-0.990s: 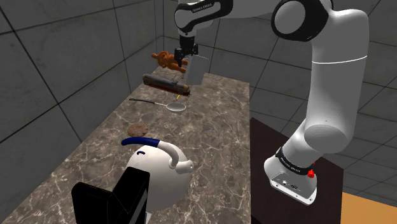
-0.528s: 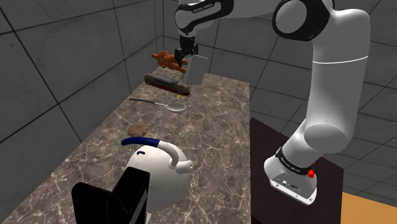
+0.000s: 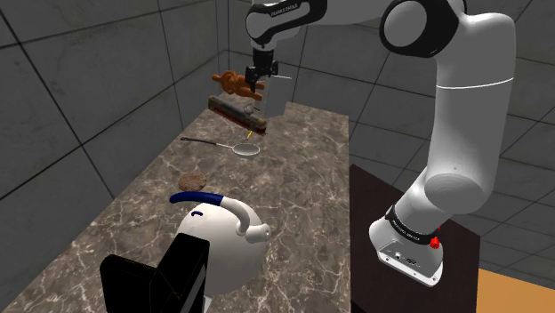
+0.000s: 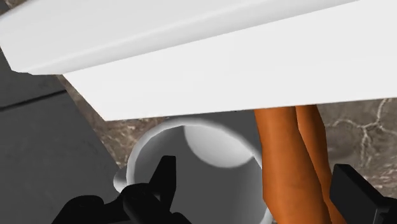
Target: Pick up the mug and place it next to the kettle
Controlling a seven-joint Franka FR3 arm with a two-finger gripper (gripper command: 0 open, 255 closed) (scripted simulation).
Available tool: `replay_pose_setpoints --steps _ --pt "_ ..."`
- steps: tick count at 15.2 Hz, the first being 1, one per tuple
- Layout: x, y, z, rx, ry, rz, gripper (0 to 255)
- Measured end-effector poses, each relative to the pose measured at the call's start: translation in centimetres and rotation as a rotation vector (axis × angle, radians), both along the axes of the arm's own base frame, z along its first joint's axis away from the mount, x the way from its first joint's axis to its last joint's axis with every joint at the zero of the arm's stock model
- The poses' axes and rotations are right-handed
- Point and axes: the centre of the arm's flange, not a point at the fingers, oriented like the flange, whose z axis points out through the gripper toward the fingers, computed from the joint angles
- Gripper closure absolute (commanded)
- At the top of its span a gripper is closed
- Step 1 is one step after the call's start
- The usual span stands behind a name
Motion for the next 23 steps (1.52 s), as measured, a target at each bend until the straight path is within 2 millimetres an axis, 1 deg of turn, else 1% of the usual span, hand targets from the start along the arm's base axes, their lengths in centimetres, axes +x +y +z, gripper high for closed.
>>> replay_pose_setpoints --steps 3,4,5,8,14,21,23 --pt "-0.3 -0.3 0.0 -0.001 -0.007 -0.002 255" --pt "-0.1 1.0 -0.9 0.004 0.002 -0.002 255" --pt "0.1 1.1 -1.6 0.001 0.012 -0.002 255" --pt "0.1 0.8 -1.1 -0.006 0.015 -0.010 255" --pt "0.1 0.8 1.5 -0.006 0.018 -0.012 255" --pt "0.1 0.6 5.4 -0.006 0.018 -0.012 255" --pt "0.1 0.8 6.4 -0.006 0.018 -0.012 255"
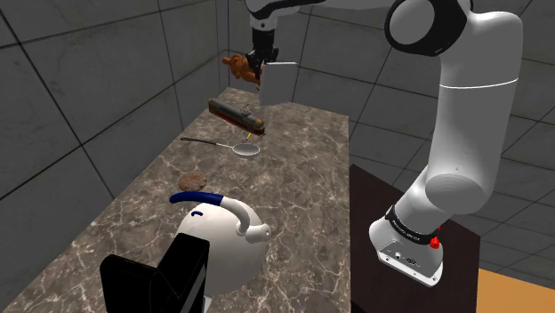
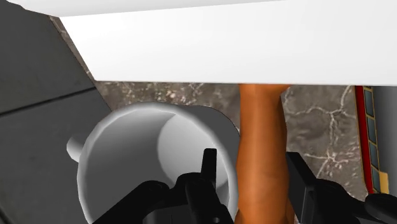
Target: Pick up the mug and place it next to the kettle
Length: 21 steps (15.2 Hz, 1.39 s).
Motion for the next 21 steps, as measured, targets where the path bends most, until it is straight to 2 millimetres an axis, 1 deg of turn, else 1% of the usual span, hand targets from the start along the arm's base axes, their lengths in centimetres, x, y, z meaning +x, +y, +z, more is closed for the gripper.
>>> replay_pose_setpoints --steps 21 --pt "0.1 -0.1 11.1 0.000 0.000 0.000 255"
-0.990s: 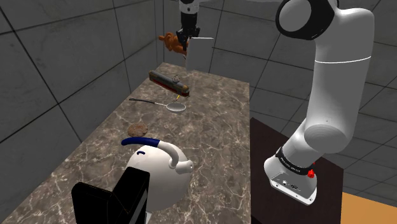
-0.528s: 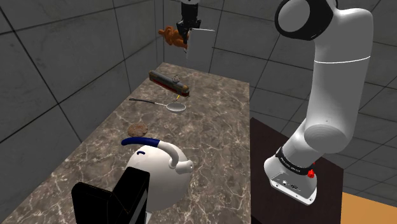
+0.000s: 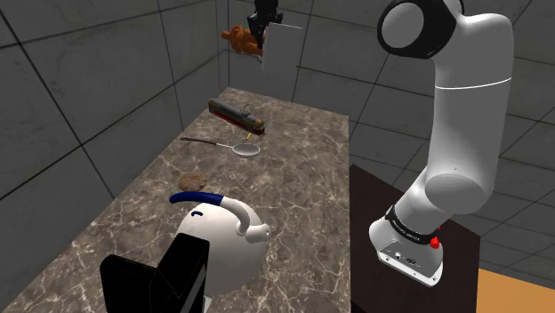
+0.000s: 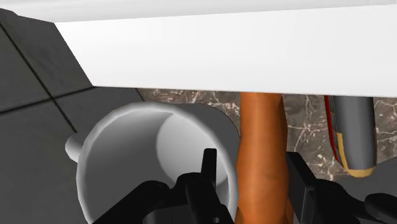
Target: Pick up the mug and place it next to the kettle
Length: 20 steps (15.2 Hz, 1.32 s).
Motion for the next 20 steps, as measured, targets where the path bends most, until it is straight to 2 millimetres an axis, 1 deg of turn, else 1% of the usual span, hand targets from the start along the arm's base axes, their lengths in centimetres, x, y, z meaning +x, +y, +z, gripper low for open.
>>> replay_pose_setpoints --steps 7,9,10,12,14,16,18,20 --pt "-0.1 0.0 3.7 0.000 0.000 0.000 255" --pt "-0.4 0.5 4.4 0.000 0.001 -0.001 255" --pt "-0.8 1.3 4.7 0.000 0.001 -0.001 255" --pt "-2.5 3.0 4.7 0.000 0.001 0.000 255" --pt "-4.4 5.2 4.8 0.000 0.001 0.001 255" --pt "-5.9 7.2 4.8 0.000 0.000 0.001 255" --pt "-7.9 9.2 4.8 0.000 0.001 0.001 255" --pt "-9.4 11.4 4.5 0.000 0.000 0.001 255"
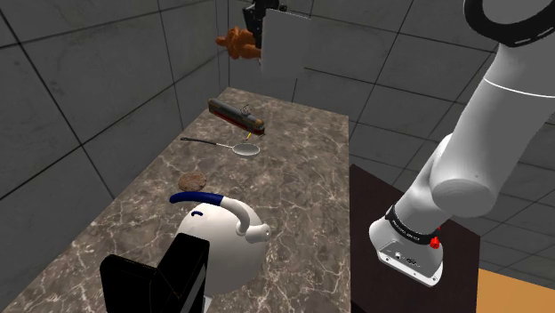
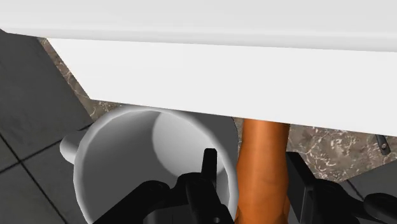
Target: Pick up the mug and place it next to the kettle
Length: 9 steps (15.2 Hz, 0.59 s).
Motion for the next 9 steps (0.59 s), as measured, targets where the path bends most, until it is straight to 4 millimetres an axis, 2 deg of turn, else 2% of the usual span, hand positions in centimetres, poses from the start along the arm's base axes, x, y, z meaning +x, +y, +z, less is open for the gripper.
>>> replay_pose_setpoints --steps 4,9 --pt "-2.9 3.7 0.3 0.000 0.000 0.000 255" --pt "-7.6 9.0 0.4 0.000 0.000 0.000 255"
